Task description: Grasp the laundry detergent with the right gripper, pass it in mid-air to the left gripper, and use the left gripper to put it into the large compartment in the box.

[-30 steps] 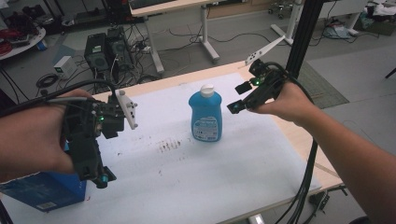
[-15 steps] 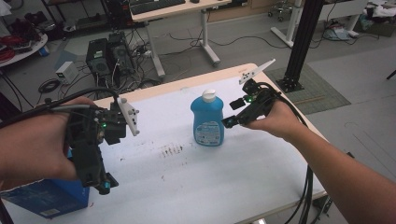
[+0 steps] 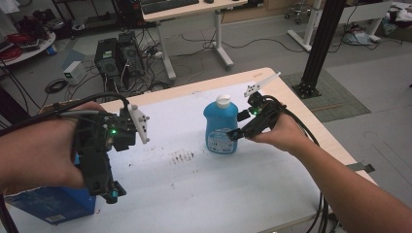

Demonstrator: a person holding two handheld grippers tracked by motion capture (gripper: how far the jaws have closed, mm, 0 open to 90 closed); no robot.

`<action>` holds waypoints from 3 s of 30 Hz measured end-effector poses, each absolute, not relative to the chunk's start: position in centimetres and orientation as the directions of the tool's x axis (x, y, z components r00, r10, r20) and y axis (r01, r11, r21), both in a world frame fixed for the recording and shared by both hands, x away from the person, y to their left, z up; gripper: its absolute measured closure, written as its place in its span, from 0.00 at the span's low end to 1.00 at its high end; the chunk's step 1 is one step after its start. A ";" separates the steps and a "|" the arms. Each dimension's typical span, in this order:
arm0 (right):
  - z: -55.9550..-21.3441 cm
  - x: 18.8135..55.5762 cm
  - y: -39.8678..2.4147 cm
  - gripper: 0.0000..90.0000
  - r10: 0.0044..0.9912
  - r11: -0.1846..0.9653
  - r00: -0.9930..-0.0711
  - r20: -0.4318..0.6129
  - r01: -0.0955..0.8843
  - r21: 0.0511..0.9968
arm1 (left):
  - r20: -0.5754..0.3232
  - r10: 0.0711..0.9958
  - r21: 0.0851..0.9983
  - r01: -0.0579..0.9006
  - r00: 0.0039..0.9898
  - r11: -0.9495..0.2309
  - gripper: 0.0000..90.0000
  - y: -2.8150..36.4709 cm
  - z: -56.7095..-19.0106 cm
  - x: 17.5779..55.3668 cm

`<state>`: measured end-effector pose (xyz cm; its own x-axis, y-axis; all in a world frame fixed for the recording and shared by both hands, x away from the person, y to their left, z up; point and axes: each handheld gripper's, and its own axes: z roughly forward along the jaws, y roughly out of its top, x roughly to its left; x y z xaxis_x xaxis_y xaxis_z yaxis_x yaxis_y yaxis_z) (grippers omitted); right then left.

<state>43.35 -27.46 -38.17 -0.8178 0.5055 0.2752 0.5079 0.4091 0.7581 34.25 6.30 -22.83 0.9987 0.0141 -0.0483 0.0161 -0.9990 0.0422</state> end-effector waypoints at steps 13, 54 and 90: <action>-39.8 43.8 -26.7 0.02 0.492 0.343 -0.828 0.270 0.469 0.814 | -0.045 0.003 0.048 0.005 0.999 -0.999 0.02 6.2 -23.0 34.2; -41.2 43.8 -25.5 0.27 0.469 0.334 -0.859 0.208 0.390 0.858 | -0.046 0.009 0.044 0.011 0.999 -0.999 0.02 6.5 -23.6 34.8; -41.1 43.7 -25.5 0.45 0.449 0.352 -0.886 0.120 0.298 0.887 | -0.046 0.019 0.037 0.020 0.999 -0.999 0.02 6.5 -23.8 35.2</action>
